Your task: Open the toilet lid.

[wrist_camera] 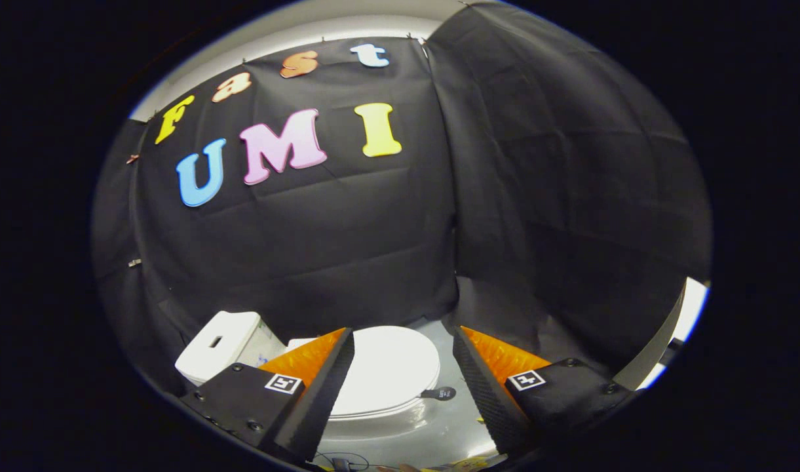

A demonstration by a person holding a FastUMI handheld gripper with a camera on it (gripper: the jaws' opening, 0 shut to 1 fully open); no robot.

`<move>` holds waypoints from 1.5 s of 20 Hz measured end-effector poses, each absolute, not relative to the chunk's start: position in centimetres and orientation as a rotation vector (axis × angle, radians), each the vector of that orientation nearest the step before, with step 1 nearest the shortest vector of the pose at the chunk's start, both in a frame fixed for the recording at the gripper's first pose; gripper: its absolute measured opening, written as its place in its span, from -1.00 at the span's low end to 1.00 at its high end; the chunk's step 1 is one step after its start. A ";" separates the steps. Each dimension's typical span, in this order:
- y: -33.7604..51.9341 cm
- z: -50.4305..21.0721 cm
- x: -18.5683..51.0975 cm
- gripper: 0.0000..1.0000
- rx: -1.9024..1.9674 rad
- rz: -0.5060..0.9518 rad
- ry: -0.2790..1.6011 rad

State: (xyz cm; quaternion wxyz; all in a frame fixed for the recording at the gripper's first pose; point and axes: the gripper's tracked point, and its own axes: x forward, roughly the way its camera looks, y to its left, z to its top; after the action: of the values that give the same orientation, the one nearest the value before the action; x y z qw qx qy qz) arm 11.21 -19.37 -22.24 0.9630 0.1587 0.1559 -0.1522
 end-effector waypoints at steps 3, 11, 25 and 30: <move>-22.0 -29.3 12.7 0.97 0.384 -0.333 0.430; -23.8 -43.8 15.1 0.98 0.669 -0.364 0.615; -21.4 -53.9 17.5 0.13 1.288 -0.359 0.643; -21.1 -53.1 18.5 -0.33 1.360 -0.305 0.571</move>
State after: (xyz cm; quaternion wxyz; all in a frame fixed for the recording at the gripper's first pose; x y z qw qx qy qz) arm 18.51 -21.09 -53.13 0.7297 0.6173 0.2593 -0.1386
